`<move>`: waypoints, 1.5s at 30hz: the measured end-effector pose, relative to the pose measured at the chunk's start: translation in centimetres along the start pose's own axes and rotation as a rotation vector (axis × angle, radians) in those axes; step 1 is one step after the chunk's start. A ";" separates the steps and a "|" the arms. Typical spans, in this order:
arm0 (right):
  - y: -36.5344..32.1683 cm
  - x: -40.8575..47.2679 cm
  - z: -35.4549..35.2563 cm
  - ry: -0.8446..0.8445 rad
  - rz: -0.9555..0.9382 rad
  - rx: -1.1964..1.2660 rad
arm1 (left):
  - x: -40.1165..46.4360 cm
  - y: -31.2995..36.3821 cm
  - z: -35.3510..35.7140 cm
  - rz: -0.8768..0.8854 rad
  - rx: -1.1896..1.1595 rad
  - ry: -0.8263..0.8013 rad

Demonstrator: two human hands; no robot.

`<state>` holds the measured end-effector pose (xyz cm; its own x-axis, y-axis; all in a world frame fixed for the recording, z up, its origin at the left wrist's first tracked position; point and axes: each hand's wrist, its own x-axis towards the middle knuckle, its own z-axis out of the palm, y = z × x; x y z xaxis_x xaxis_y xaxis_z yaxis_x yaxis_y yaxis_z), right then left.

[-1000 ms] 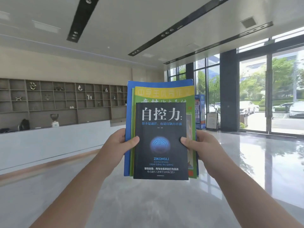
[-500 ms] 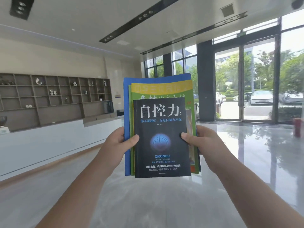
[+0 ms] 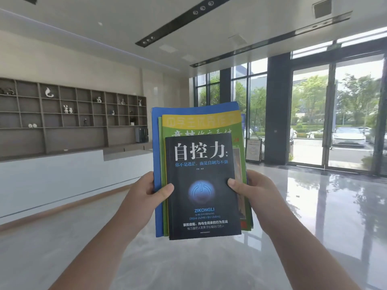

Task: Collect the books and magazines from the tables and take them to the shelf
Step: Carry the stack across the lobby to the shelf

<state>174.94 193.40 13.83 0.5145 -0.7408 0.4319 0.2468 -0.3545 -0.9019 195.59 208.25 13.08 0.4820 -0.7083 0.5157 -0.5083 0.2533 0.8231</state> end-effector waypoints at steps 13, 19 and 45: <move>20.4 37.2 10.0 0.138 0.031 0.014 | 37.1 -25.6 -2.5 -0.060 -0.146 -0.029; 29.5 53.3 10.2 0.179 0.047 0.026 | 53.3 -36.1 0.8 -0.095 -0.202 -0.034; 72.5 136.1 12.1 0.190 0.046 -0.049 | 132.0 -86.5 12.7 -0.107 -0.183 -0.072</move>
<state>272.79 73.80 7.23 0.3592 -0.8493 0.3868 0.1837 -0.3420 -0.9216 294.17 84.45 6.94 0.4709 -0.7808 0.4106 -0.3161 0.2852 0.9048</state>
